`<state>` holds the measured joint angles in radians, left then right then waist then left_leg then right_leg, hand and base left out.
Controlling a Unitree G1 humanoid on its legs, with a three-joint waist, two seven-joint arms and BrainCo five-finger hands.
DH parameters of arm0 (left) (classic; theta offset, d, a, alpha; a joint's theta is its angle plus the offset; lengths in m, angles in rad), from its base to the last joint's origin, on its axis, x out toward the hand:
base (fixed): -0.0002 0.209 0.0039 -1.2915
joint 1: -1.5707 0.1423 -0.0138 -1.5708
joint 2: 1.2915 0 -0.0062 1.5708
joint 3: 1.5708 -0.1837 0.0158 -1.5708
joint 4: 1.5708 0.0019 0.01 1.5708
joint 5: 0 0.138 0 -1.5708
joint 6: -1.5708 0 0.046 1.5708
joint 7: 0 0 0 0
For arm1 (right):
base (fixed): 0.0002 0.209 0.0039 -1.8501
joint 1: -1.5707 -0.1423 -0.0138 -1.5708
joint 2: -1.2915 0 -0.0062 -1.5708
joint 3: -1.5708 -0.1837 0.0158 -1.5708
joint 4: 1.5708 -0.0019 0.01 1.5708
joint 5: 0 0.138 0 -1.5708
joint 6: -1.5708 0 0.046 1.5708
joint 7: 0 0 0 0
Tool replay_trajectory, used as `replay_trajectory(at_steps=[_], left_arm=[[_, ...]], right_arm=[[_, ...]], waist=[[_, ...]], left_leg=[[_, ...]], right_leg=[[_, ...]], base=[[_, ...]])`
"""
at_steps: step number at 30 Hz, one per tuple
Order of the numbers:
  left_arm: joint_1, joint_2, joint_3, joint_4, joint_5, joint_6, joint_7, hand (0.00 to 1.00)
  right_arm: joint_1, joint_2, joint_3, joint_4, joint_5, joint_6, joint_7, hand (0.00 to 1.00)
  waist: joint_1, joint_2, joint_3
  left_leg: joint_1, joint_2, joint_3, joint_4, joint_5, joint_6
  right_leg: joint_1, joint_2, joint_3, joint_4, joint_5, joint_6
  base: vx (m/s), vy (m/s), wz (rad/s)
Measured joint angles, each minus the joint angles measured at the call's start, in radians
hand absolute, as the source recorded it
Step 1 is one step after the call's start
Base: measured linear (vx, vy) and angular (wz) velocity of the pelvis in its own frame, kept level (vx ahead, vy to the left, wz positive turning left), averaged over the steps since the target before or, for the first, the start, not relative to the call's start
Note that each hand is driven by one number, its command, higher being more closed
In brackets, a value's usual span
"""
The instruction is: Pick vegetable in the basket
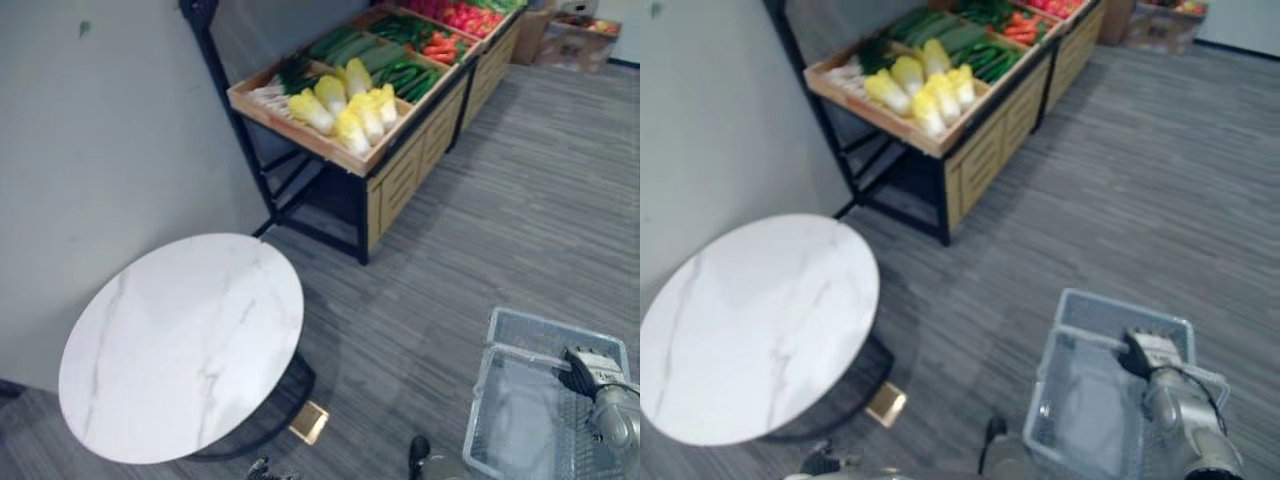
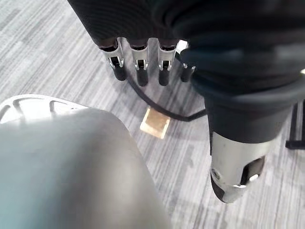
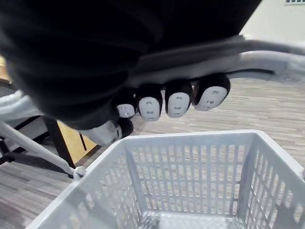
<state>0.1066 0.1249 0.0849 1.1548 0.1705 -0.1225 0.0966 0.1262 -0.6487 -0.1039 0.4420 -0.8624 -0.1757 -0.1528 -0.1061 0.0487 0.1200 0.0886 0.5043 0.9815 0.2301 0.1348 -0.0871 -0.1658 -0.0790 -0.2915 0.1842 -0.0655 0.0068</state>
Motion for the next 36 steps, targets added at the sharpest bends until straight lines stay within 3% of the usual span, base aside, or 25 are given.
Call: replay_trajectory(at_steps=[1,2,3,5,8,12,13,15,16,17,18,19,20,22,24,25,26,27,29,30,31,32,33,34,36], left_arm=[[0.000,0.002,0.001,0.000,0.000,0.000,-0.001,0.00],[0.003,0.006,0.001,0.000,-0.003,-0.001,0.001,0.00],[0.005,0.005,0.000,-0.004,-0.005,-0.004,0.010,0.00],[0.011,-0.002,-0.001,-0.003,-0.013,-0.012,0.018,0.00],[0.018,-0.003,-0.019,-0.005,-0.045,-0.026,0.017,0.00],[0.018,-0.027,-0.021,-0.012,-0.069,-0.031,0.009,0.00],[0.016,-0.023,-0.021,-0.012,-0.071,-0.030,0.007,0.00],[0.010,-0.018,-0.015,-0.021,-0.079,-0.033,0.007,0.00],[0.009,-0.028,0.005,-0.018,-0.079,-0.032,0.006,0.00],[0.014,-0.031,0.025,-0.021,-0.080,-0.038,0.007,0.00],[0.019,-0.034,0.025,-0.021,-0.079,-0.040,0.009,0.00],[0.038,-0.044,0.017,-0.021,-0.080,-0.040,0.010,0.00],[0.046,-0.050,0.011,-0.013,-0.080,-0.039,0.013,0.00],[0.048,-0.040,0.008,-0.004,-0.078,-0.038,0.017,0.00],[0.042,-0.020,-0.011,-0.002,-0.077,-0.031,0.016,0.00],[0.035,-0.016,-0.014,0.000,-0.076,-0.029,0.018,0.00],[0.034,-0.012,-0.024,0.001,-0.075,-0.027,0.018,0.00],[0.035,0.003,-0.053,-0.002,-0.075,-0.027,0.019,0.00],[0.035,0.040,-0.102,-0.007,-0.076,-0.026,0.019,0.00],[0.031,0.055,-0.130,-0.010,-0.075,-0.025,0.020,0.00],[0.022,0.058,-0.154,-0.012,-0.075,-0.023,0.019,0.00],[0.012,0.060,-0.161,-0.012,-0.076,-0.021,0.019,0.00],[-0.008,0.066,-0.167,-0.018,-0.077,-0.021,0.019,0.00],[-0.017,0.065,-0.167,-0.031,-0.078,-0.021,0.019,0.00],[-0.034,0.060,-0.164,-0.045,-0.078,-0.022,0.019,0.00]], right_arm=[[-0.003,0.000,0.001,-0.021,0.000,-0.002,-0.004,1.00],[-0.010,0.000,0.006,-0.034,0.000,0.001,-0.013,1.00],[-0.024,-0.001,0.013,-0.031,0.000,0.005,-0.016,1.00],[-0.075,0.003,0.068,-0.014,0.001,0.013,-0.018,1.00],[-0.092,0.023,0.136,0.014,0.008,0.008,-0.012,1.00],[-0.109,0.022,0.142,0.002,0.009,-0.008,-0.012,1.00],[-0.109,0.019,0.143,-0.004,0.009,-0.013,-0.012,1.00],[-0.115,0.012,0.141,-0.005,0.009,-0.010,-0.012,1.00],[-0.124,0.015,0.155,-0.004,0.009,-0.006,-0.011,1.00],[-0.126,0.018,0.163,-0.003,0.007,-0.007,-0.011,1.00],[-0.130,0.016,0.164,-0.003,0.006,-0.007,-0.010,1.00],[-0.145,0.006,0.164,-0.003,0.007,-0.008,-0.010,1.00],[-0.160,0.016,0.164,0.001,0.010,-0.006,-0.010,1.00],[-0.155,0.037,0.176,0.000,0.017,-0.010,-0.010,1.00],[-0.139,0.044,0.175,0.000,0.020,-0.010,-0.011,1.00],[-0.129,0.052,0.175,0.000,0.019,-0.008,-0.009,1.00],[-0.126,0.070,0.175,0.000,0.017,-0.004,-0.008,1.00],[-0.121,0.093,0.176,0.000,0.010,0.003,-0.007,1.00],[-0.117,0.122,0.179,0.002,0.010,0.004,-0.008,1.00],[-0.123,0.128,0.178,-0.001,0.011,0.005,-0.013,1.00],[-0.128,0.130,0.167,-0.004,0.011,0.004,-0.018,1.00],[-0.132,0.131,0.161,-0.004,0.011,0.004,-0.018,1.00],[-0.141,0.132,0.154,-0.003,0.011,0.003,-0.018,1.00],[-0.152,0.135,0.153,-0.002,0.011,0.003,-0.018,1.00],[-0.166,0.143,0.152,-0.003,0.010,0.003,-0.018,1.00]], waist=[[0.002,-0.004,0.003],[0.002,-0.012,0.007],[0.009,-0.020,0.009],[0.048,-0.026,0.012],[0.078,-0.023,0.016],[0.101,0.025,0.031],[0.103,0.023,0.045],[0.098,0.022,0.071],[0.106,0.030,0.086],[0.110,0.017,0.094],[0.113,0.024,0.089],[0.112,0.057,0.076],[0.117,0.068,0.075],[0.123,0.032,0.051],[0.111,0.007,0.042],[0.116,0.000,0.044],[0.120,0.005,0.040],[0.119,-0.013,0.043],[0.108,-0.055,0.047],[0.102,-0.060,0.052],[0.098,-0.055,0.057],[0.097,-0.062,0.060],[0.093,-0.050,0.076],[0.089,-0.051,0.083],[0.081,-0.042,0.092]], left_leg=[[-0.010,0.008,-0.072,0.044,0.024,0.023],[-0.048,-0.010,-0.247,0.110,0.018,-0.002],[-0.066,-0.079,-0.386,0.125,-0.052,-0.038],[-0.081,-0.242,-0.584,0.112,-0.201,-0.030],[-0.118,-0.366,-0.679,0.015,-0.265,-0.017],[-0.144,-0.375,-0.683,-0.129,-0.234,-0.018],[-0.150,-0.383,-0.683,-0.110,-0.252,-0.017],[-0.164,-0.387,-0.688,-0.013,-0.287,-0.012],[-0.220,-0.364,-0.705,0.145,-0.291,-0.006],[-0.302,-0.363,-0.743,0.269,-0.314,-0.017],[-0.309,-0.369,-0.767,0.225,-0.319,-0.016],[-0.318,-0.354,-0.789,0.124,-0.298,-0.011],[-0.312,-0.341,-0.788,0.075,-0.282,0.040],[-0.295,-0.380,-0.755,0.052,-0.297,0.048],[-0.284,-0.426,-0.741,0.052,-0.325,0.088],[-0.264,-0.439,-0.738,0.041,-0.330,0.099],[-0.237,-0.444,-0.733,0.016,-0.324,0.106],[-0.198,-0.457,-0.718,-0.007,-0.317,0.118],[-0.136,-0.488,-0.714,-0.021,-0.310,0.141],[-0.087,-0.487,-0.720,-0.035,-0.316,0.151],[-0.040,-0.486,-0.727,-0.056,-0.321,0.158],[-0.018,-0.486,-0.733,-0.065,-0.322,0.158],[0.022,-0.480,-0.748,-0.084,-0.321,0.158],[0.050,-0.472,-0.750,-0.096,-0.322,0.158],[0.076,-0.457,-0.754,-0.098,-0.322,0.158]], right_leg=[[0.012,-0.003,0.010,-0.001,-0.001,-0.002],[0.027,-0.009,0.048,-0.008,0.002,-0.007],[0.032,-0.021,0.093,-0.014,0.007,-0.013],[0.035,-0.023,0.193,-0.051,0.027,-0.023],[0.056,-0.010,0.242,-0.082,0.027,-0.023],[0.031,0.021,0.251,-0.029,0.035,-0.009],[0.014,0.002,0.203,0.044,0.008,-0.002],[0.045,-0.014,0.201,0.012,-0.028,0.022],[0.101,-0.012,0.219,-0.053,-0.021,0.023],[0.142,-0.024,0.233,-0.104,-0.013,0.027],[0.154,-0.027,0.241,-0.117,-0.009,0.033],[0.157,-0.013,0.251,-0.132,-0.013,0.044],[0.164,-0.011,0.282,-0.134,-0.024,0.062],[0.153,-0.054,0.302,-0.133,-0.034,0.079],[0.141,-0.097,0.302,-0.085,-0.044,0.139],[0.114,-0.105,0.302,-0.015,-0.049,0.146],[0.075,-0.109,0.303,0.085,-0.050,0.147],[0.009,-0.121,0.311,0.254,-0.048,0.148],[-0.075,-0.145,0.351,0.502,0.014,0.196],[-0.129,-0.148,0.351,0.638,0.114,0.188],[-0.176,-0.156,0.324,0.755,0.104,0.147],[-0.194,-0.160,0.302,0.791,0.069,0.116],[-0.213,-0.160,0.234,0.794,-0.004,0.062],[-0.224,-0.156,0.177,0.754,-0.050,0.040],[-0.237,-0.126,0.096,0.569,-0.065,0.018]], base=[[0.05,-0.082,-0.55],[0.07,-0.041,-0.59],[0.07,0.020,-0.72],[0.04,0.054,-1.04],[0.02,0.102,-0.70],[0.03,0.169,-0.40],[0.19,0.174,-0.20],[0.19,0.144,-0.06],[0.19,0.138,-0.12],[0.19,0.130,-0.18],[0.21,0.158,-0.37],[0.18,0.183,-0.63],[0.27,0.271,-0.71],[0.28,0.208,-0.42],[0.33,0.186,-0.07],[0.30,0.185,-0.09],[0.30,0.190,-0.16],[0.35,0.224,-0.09],[0.29,0.142,0.10],[0.32,0.070,0.23],[0.40,0.047,0.21],[0.34,0.011,0.29],[0.32,-0.026,0.27],[0.30,-0.056,0.33],[0.31,-0.099,0.31]])
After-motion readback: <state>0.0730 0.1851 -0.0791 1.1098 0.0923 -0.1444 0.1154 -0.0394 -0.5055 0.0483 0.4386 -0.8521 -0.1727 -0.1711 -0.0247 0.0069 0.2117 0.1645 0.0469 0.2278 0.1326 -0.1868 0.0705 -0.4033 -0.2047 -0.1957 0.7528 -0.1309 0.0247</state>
